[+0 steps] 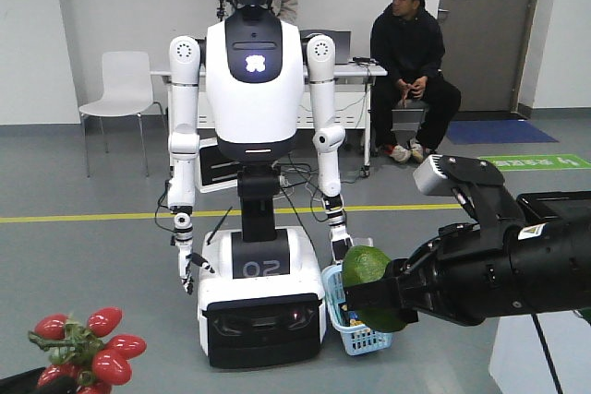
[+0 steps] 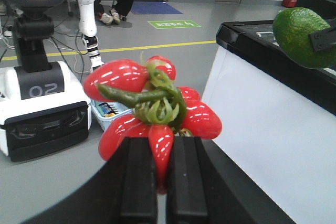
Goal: Pick snacks and fruit into basket
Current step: 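Drive the base up to the humanoid holding the blue basket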
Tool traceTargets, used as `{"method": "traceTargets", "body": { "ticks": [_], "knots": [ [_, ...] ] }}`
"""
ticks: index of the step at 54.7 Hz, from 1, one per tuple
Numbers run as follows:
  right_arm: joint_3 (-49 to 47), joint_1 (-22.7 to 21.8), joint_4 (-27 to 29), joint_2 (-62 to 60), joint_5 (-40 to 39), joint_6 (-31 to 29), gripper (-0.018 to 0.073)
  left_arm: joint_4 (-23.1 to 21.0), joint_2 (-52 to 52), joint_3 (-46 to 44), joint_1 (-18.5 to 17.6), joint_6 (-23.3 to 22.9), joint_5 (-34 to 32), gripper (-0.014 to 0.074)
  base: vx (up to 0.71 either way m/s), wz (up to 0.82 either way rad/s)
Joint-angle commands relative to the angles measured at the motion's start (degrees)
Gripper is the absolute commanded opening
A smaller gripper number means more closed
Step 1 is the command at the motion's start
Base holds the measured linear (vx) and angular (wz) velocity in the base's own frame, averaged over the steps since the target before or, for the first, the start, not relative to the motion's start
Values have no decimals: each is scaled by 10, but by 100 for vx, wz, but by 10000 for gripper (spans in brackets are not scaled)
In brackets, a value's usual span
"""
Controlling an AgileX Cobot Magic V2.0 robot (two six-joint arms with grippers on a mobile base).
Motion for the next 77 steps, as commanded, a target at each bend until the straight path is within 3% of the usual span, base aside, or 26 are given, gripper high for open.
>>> {"method": "traceTargets", "body": {
  "ticks": [1, 77],
  "knots": [
    [-18, -1, 20, -20, -27, -4, -10, 28, -4, -17, -2, 0, 13, 3, 14, -19],
    [-18, -1, 21, -20, -27, -4, -10, 28, -4, -17, -2, 0, 13, 3, 28, 0]
  ]
}}
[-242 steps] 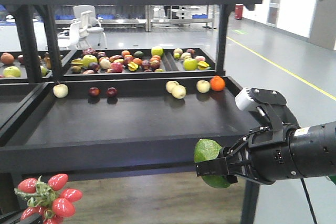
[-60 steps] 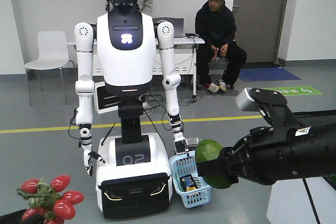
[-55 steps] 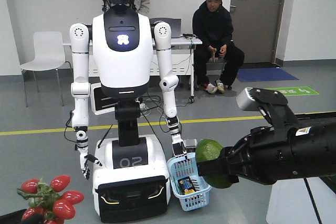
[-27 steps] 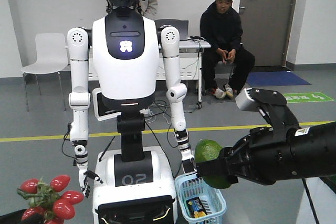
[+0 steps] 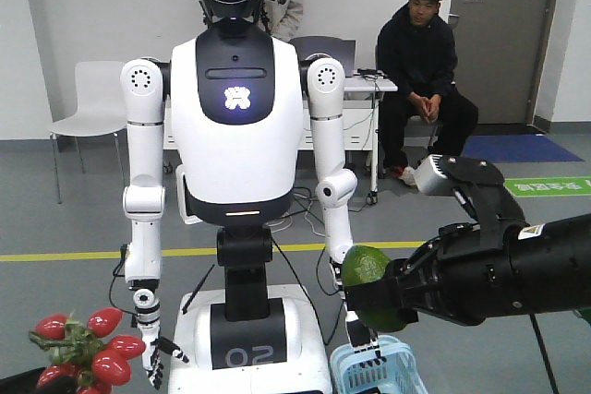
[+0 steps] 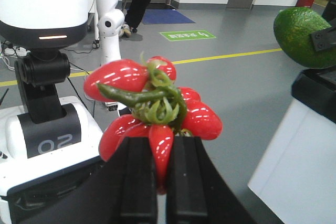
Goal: Pick snacks and fruit into basket
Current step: 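Drive the base up to the humanoid holding the blue basket, then move both held items over the light-blue basket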
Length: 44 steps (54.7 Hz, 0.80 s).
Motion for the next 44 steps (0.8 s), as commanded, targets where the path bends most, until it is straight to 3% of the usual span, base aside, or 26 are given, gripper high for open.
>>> {"method": "traceTargets", "body": {
  "ticks": [1, 44],
  "knots": [
    [-18, -1, 21, -20, -27, -4, -10, 28, -4, -17, -2, 0, 13, 3, 30, 7],
    [-18, -1, 22, -20, -27, -4, -10, 28, -4, -17, -2, 0, 13, 3, 22, 4]
  ]
}}
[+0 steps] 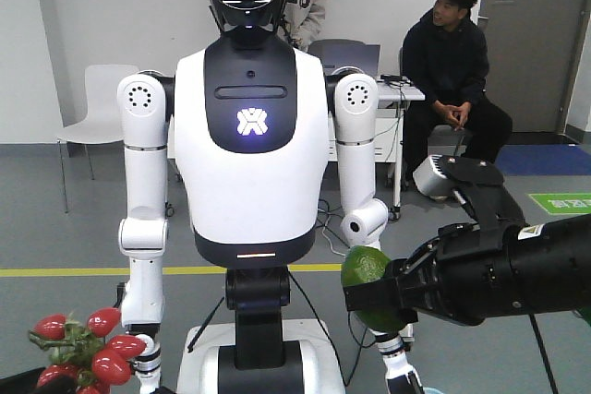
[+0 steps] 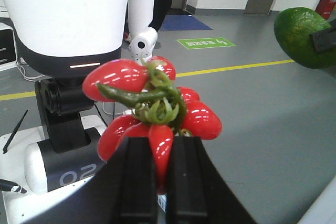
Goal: Pick snacks and fruit into basket
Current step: 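Move both held items over the light-blue basket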
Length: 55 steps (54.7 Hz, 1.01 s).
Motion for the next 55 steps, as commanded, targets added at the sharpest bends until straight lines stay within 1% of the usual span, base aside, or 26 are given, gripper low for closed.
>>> {"method": "traceTargets", "body": {
  "ticks": [1, 23, 55],
  "knots": [
    [-18, -1, 22, -20, -26, -4, -10, 28, -4, -17, -2, 0, 13, 3, 14, 1],
    [-18, -1, 22, -20, -26, -4, -10, 28, -4, -17, -2, 0, 13, 3, 9, 0],
    [-18, -1, 22, -20, -26, -4, -10, 28, -4, -17, -2, 0, 13, 3, 0, 0]
  ]
}}
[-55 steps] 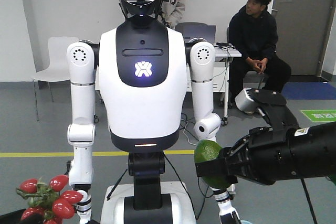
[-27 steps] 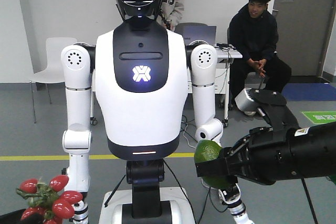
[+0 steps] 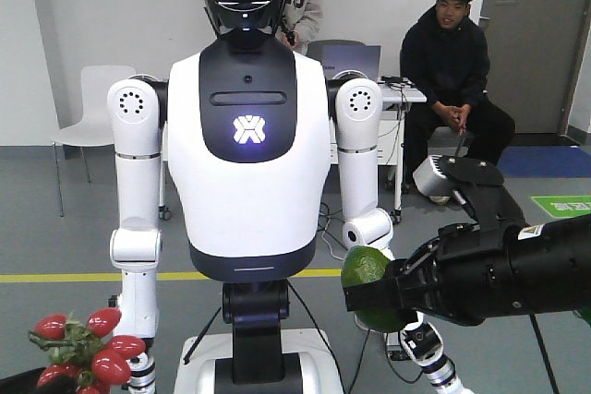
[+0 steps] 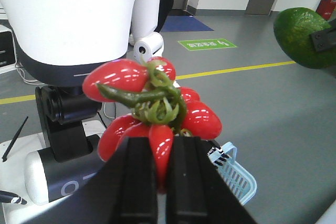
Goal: Pick snacks and fruit into basket
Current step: 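Move both held items over the light-blue basket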
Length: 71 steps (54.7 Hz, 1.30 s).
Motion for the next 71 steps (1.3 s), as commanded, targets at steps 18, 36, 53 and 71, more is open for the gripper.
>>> {"method": "traceTargets", "body": {
  "ticks": [18, 36, 53, 71],
  "knots": [
    [-18, -1, 18, -20, -31, -5, -10, 28, -4, -17, -2, 0, 13, 3, 0, 0],
    [-18, -1, 24, 8, 33, -4, -10, 28, -4, -17, -2, 0, 13, 3, 0, 0],
    [127, -1, 100, 6, -47, -53, -10, 28, -4, -17, -2, 0, 13, 3, 0, 0],
    [276, -1, 393, -34, -145, -336, -10, 28, -4, -17, -2, 0, 13, 3, 0, 0]
  ]
}}
